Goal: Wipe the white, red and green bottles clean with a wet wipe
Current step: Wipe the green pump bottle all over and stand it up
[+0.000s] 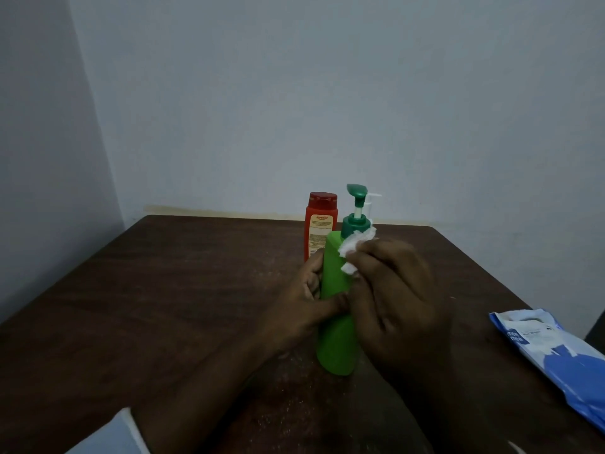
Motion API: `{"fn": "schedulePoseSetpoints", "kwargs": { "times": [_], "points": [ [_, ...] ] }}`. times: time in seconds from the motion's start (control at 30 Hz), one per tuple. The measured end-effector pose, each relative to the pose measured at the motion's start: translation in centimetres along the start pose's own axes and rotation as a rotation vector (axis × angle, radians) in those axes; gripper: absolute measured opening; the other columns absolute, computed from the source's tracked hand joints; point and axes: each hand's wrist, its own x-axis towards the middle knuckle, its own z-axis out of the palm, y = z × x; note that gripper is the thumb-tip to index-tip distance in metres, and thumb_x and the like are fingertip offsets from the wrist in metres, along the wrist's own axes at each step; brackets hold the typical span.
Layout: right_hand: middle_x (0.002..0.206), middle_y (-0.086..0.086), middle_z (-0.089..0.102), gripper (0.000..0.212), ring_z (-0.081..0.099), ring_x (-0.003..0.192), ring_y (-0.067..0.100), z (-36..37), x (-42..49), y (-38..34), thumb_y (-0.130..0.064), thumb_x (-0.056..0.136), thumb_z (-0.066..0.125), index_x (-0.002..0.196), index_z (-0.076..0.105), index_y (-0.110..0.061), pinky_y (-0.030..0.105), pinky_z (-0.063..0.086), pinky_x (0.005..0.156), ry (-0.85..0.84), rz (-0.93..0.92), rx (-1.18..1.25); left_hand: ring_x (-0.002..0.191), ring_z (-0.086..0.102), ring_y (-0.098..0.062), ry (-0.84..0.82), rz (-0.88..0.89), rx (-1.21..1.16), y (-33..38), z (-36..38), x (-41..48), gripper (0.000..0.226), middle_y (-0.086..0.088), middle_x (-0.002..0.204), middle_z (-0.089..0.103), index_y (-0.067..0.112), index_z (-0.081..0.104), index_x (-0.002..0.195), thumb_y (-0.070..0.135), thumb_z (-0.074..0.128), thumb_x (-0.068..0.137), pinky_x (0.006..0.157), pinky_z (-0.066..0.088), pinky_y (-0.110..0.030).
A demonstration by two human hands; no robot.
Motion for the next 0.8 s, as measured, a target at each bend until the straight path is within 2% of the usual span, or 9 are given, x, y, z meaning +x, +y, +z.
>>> {"fn": "schedulePoseSetpoints", "kwargs": {
  "times": [0.1,0.27,0.37,0.43,0.5,0.6,0.63,0.7,0.8],
  "points": [
    [0.108,0.018,0.065,0.020,0.061,0.106,0.030,0.0,-0.1,1.2,0.002,0.085,0.065,0.103,0.070,0.006,0.038,0.047,0.095,-0.008,-0.050,-0.035,0.120,0.068,-0.015,-0.002,0.009,-0.007,0.2,0.4,-0.1,0.068,0.004,0.129,0.071,0.029,0.050,0.138,0.005,0.072,0.078,0.088,0.059,-0.028],
    [0.095,0.008,0.070,0.016,0.067,0.092,0.018,-0.1,0.7,1.4,0.003,0.089,0.062,0.098,0.072,-0.006,0.040,0.055,0.080,0.157,0.443,0.372,0.117,0.070,-0.017,0.014,0.007,0.040,0.2,0.7,-0.1,0.071,0.001,0.129,0.071,0.030,0.050,0.137,0.012,0.078,0.074,0.086,0.060,-0.030],
    [0.086,0.008,0.072,0.015,0.067,0.083,0.027,0.3,1.0,1.7,-0.007,0.092,0.061,0.094,0.074,-0.015,0.048,0.056,0.076,0.178,0.732,0.600,0.116,0.070,-0.014,0.024,-0.030,0.066,0.0,0.6,-0.3,0.073,0.003,0.127,0.072,0.030,0.050,0.138,0.016,0.080,0.073,0.086,0.060,-0.029],
    [0.091,0.010,0.072,0.014,0.066,0.089,0.034,0.6,0.8,2.1,-0.015,0.092,0.061,0.095,0.074,-0.017,0.057,0.054,0.079,0.166,0.830,0.726,0.115,0.071,-0.017,0.013,-0.074,0.082,-0.2,0.5,-0.5,0.071,0.002,0.126,0.073,0.026,0.052,0.138,0.019,0.081,0.074,0.088,0.060,-0.032],
    [0.094,0.008,0.072,0.014,0.067,0.090,0.028,0.8,0.4,1.9,-0.017,0.093,0.061,0.097,0.074,-0.019,0.055,0.055,0.079,0.189,0.866,0.759,0.114,0.072,-0.022,0.004,-0.112,0.087,-0.6,0.6,-0.5,0.063,-0.002,0.125,0.074,0.022,0.057,0.134,0.022,0.084,0.077,0.090,0.060,-0.037],
    [0.102,0.000,0.072,0.021,0.068,0.098,0.012,0.5,-0.1,0.7,-0.003,0.093,0.059,0.104,0.071,-0.017,0.029,0.055,0.082,0.239,0.684,0.587,0.109,0.073,-0.028,0.060,-0.104,0.067,-1.2,0.8,-0.5,0.059,-0.007,0.120,0.076,0.018,0.063,0.130,0.032,0.086,0.078,0.087,0.060,-0.043],
    [0.107,0.002,0.070,0.024,0.066,0.103,0.012,0.4,-0.1,0.5,0.001,0.092,0.059,0.107,0.070,-0.014,0.027,0.054,0.085,0.233,0.583,0.499,0.107,0.074,-0.030,0.088,-0.092,0.068,-1.2,0.8,-0.5,0.059,-0.008,0.118,0.076,0.019,0.064,0.128,0.036,0.085,0.076,0.085,0.061,-0.044],
    [0.115,0.005,0.067,0.029,0.062,0.111,0.013,0.7,-0.2,1.1,0.005,0.089,0.061,0.111,0.069,-0.011,0.031,0.051,0.093,0.169,0.395,0.325,0.098,0.076,-0.030,0.144,-0.071,0.080,-1.2,0.9,-0.5,0.053,-0.009,0.112,0.078,0.020,0.067,0.123,0.040,0.084,0.076,0.079,0.062,-0.044],
    [0.132,0.009,0.059,0.039,0.052,0.127,0.016,1.4,0.3,3.2,0.010,0.087,0.062,0.122,0.065,-0.005,0.037,0.044,0.104,-0.049,0.132,0.116,0.081,0.076,-0.027,0.247,-0.031,0.018,-0.9,0.7,-0.4,0.035,-0.013,0.101,0.079,0.021,0.072,0.114,0.036,0.078,0.083,0.067,0.060,-0.038]
  ]
}}
